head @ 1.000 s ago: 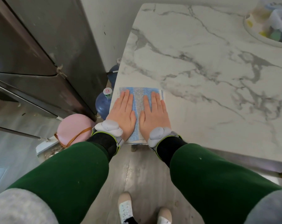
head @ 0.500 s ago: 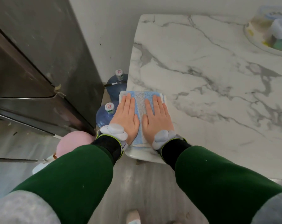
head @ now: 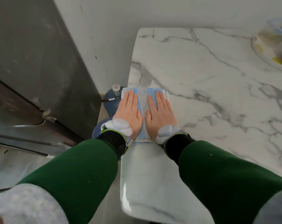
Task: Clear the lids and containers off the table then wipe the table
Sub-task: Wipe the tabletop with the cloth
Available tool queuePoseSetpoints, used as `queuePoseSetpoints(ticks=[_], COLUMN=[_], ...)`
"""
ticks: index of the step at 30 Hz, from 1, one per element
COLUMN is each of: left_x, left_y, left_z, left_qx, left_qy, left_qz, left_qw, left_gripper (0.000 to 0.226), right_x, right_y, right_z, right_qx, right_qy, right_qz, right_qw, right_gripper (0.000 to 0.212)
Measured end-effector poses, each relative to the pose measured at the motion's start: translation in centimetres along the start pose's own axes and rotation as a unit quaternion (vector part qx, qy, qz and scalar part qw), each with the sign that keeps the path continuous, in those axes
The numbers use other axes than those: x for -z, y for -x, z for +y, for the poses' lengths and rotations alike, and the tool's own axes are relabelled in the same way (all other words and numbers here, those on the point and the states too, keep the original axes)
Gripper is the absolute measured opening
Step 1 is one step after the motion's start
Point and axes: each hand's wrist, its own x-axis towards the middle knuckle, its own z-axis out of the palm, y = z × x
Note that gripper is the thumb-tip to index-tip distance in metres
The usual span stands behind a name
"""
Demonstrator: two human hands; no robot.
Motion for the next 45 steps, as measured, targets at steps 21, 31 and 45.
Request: queuePoseSetpoints(ticks=[21,31,45], left_x=[1.5,2.0,3.1], left_y=[-21.5,-31.5,-40.5], left_z=[-2.5,-3.4,-4.5], left_qx=[0.034,0.021,0.018], left_qy=[-0.006,0.008,0.024], left_qz=[0.013,0.041,0.042], left_qw=[0.999,0.999,0.999], left_gripper=[0.061,0.059,0.059], right_x=[1.3,2.2,2.7], right_y=[-21.2,-29.9,-38.6], right_z=[5.4,7.7,9.8], right_qx=[0.008,-0.028,-0.042], right_qy=[-0.017,-0.006,-0.010], right_qz=[0.007,0.018,0.031], right_qw=[1.000,0.999,0.999], right_gripper=[0.056,0.055,0.054])
